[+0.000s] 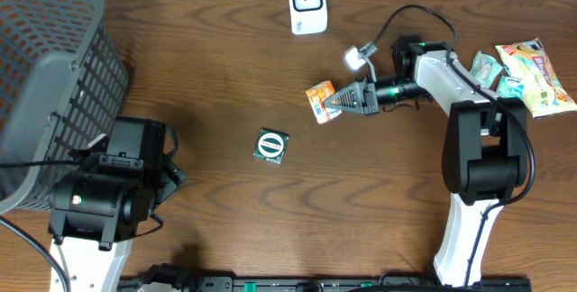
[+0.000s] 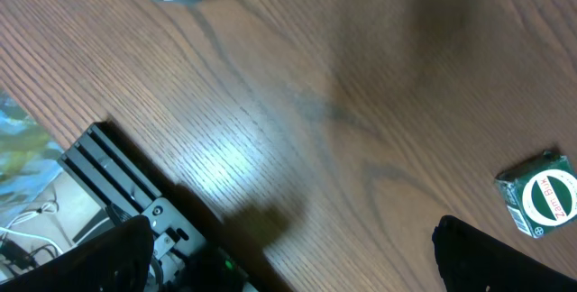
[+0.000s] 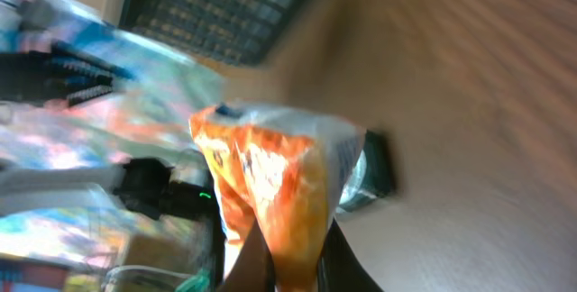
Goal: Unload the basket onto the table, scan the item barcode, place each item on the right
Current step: 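Raise the Kleenex box up against the scanner window with the right gripper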
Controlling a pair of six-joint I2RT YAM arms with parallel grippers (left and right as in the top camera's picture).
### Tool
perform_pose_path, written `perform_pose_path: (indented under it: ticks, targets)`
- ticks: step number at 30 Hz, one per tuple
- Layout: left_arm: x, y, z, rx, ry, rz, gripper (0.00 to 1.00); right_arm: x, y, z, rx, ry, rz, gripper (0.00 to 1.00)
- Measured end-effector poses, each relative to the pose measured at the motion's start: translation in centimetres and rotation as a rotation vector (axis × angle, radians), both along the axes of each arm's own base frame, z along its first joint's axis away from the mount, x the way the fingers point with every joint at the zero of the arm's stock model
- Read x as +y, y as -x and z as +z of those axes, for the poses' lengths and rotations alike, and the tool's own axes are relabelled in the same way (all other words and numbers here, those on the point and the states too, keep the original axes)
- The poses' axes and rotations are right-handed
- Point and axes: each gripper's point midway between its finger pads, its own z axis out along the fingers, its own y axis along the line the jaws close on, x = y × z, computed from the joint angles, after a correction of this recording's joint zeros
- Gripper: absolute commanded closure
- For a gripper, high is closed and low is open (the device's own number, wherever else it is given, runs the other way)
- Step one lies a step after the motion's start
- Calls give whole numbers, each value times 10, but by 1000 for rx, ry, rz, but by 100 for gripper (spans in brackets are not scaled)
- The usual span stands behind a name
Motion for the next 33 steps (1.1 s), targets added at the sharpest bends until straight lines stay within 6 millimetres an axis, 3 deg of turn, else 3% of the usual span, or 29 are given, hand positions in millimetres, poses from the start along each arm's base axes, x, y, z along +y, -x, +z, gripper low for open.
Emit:
perform_pose_path:
  ticks: [7, 13, 16, 21, 25, 30, 33]
  targets:
    - [0, 0, 0, 0, 0, 0, 2, -9, -35, -54, 168, 379, -220, 99]
    - [0, 0, 0, 0, 0, 0, 3, -14, -42, -71, 206, 616, -323, 99]
    - [0, 0, 0, 0, 0, 0, 2, -19, -50, -61, 163, 756, -362, 99]
    - [0, 0, 0, 0, 0, 0, 3, -23, -71, -27, 9, 937, -418, 99]
    - [0, 0, 0, 0, 0, 0, 2, -23, -89, -2, -134, 1027, -467, 99]
    - [0, 0, 0, 0, 0, 0, 2, -23, -100, 14, -260, 1101, -487, 99]
    - [0, 0, 0, 0, 0, 0, 3, -26, -117, 23, -355, 1120, -518, 99]
